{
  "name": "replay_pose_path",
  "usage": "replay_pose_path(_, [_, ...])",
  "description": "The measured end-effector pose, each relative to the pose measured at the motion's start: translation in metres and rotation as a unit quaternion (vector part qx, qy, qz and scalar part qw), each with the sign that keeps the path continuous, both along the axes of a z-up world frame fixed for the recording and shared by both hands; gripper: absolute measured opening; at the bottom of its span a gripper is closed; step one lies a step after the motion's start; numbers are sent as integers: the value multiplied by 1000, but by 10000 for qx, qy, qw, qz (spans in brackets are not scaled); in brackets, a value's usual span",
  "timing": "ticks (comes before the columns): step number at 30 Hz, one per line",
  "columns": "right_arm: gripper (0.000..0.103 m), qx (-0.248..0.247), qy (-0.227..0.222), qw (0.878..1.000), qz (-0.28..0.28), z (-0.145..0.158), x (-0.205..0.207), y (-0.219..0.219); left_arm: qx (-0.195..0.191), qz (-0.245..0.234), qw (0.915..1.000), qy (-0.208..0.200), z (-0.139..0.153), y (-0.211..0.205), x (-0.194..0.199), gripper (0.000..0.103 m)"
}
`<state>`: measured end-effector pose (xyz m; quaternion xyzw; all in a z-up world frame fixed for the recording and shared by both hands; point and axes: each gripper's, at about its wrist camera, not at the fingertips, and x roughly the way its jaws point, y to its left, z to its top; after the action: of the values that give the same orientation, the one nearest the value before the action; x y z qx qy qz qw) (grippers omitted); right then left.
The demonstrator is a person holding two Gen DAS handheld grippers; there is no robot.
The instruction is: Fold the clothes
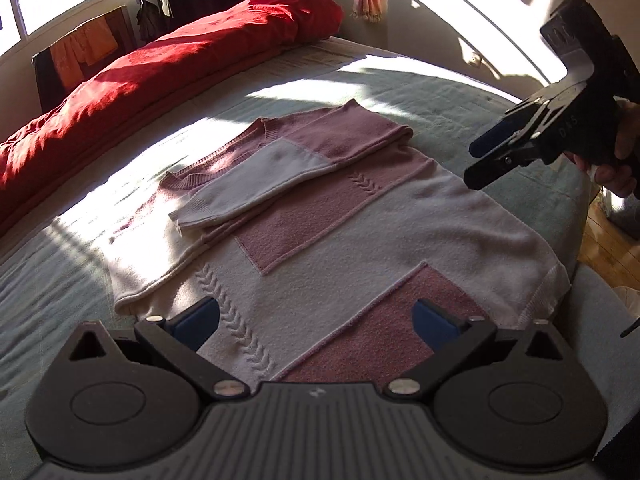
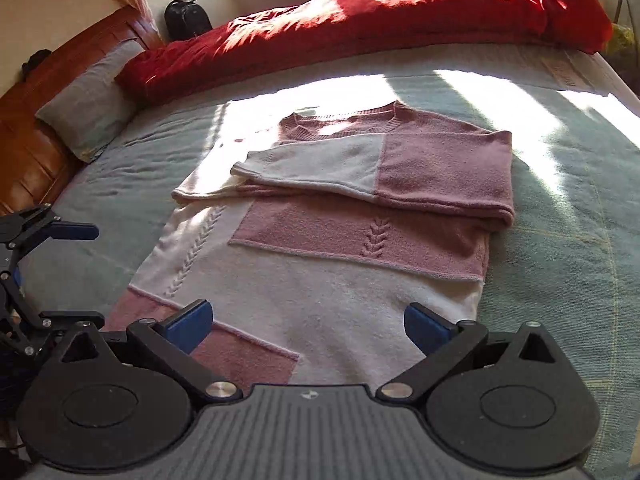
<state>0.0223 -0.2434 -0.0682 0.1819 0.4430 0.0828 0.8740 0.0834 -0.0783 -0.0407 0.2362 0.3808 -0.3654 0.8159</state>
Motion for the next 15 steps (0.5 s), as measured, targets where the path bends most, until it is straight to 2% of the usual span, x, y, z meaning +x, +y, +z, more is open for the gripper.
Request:
replay_pose_path(3, [103, 418, 187, 9983, 356, -22, -8, 23, 72, -173, 9996, 204, -24, -8, -21, 102])
replay_pose_path(7, [103, 769, 657, 9948, -102, -69, -12, 37, -85, 14, 9980, 625, -62, -7, -39, 102])
replay_pose_path(10, [103, 917, 765, 9922, -346, -92, -21, 45, -275, 294, 9944, 975, -84, 2, -47, 102])
replay_pose_path(15, [103, 1044, 746, 9902, -546, -95, -39, 50, -411, 578, 9877, 1392, -105, 18, -58, 102])
